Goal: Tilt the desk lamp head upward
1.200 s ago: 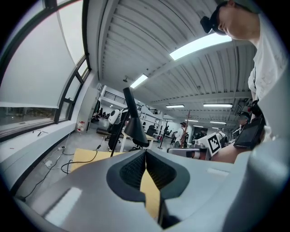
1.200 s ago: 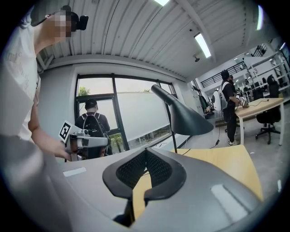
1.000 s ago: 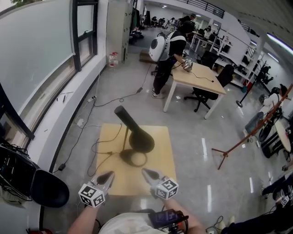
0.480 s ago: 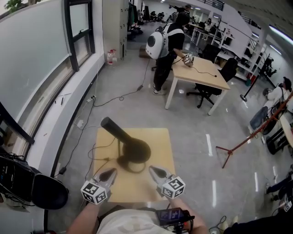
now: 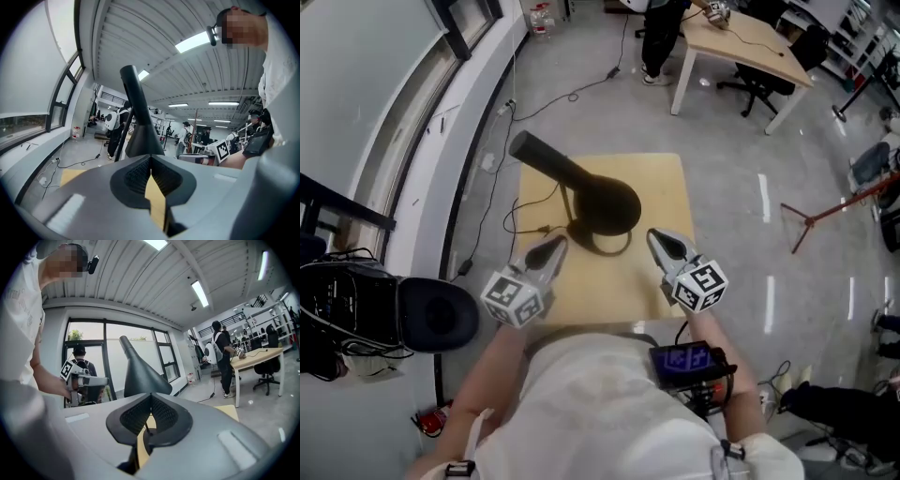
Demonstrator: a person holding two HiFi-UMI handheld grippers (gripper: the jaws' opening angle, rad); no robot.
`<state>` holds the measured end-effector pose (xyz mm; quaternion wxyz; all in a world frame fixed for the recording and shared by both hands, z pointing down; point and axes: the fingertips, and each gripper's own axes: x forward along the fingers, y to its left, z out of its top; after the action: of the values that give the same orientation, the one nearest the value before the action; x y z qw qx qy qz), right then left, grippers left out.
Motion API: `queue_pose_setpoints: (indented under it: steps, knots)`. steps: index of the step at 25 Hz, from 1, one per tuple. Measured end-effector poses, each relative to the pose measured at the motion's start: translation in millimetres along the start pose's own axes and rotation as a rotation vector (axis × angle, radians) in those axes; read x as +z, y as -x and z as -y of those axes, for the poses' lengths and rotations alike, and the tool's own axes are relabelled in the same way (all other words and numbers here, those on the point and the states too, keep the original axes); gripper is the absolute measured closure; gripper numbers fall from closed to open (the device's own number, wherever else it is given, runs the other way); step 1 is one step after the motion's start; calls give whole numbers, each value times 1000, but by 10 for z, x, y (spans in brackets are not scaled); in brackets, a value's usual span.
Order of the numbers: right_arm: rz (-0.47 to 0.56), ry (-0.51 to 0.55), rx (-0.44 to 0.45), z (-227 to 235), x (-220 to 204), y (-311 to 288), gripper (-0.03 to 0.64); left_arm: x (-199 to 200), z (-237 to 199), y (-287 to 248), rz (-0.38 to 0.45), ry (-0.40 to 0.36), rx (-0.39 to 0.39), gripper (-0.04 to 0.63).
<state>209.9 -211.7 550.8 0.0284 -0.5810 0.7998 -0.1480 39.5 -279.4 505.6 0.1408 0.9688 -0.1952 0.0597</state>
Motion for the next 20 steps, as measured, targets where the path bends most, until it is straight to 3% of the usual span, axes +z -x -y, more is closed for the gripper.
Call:
queue_pose_setpoints:
  steps: [5, 17, 20]
  knots:
    - [39, 3, -55, -72, 5, 358, 606, 40, 327, 143, 12, -40, -53, 592]
    - [67, -41, -168, 321, 245, -730, 606, 514, -984, -317, -9, -48, -90, 592]
    - [75, -43, -192, 305, 245, -746, 606, 526, -1031, -315, -3, -50, -112, 591]
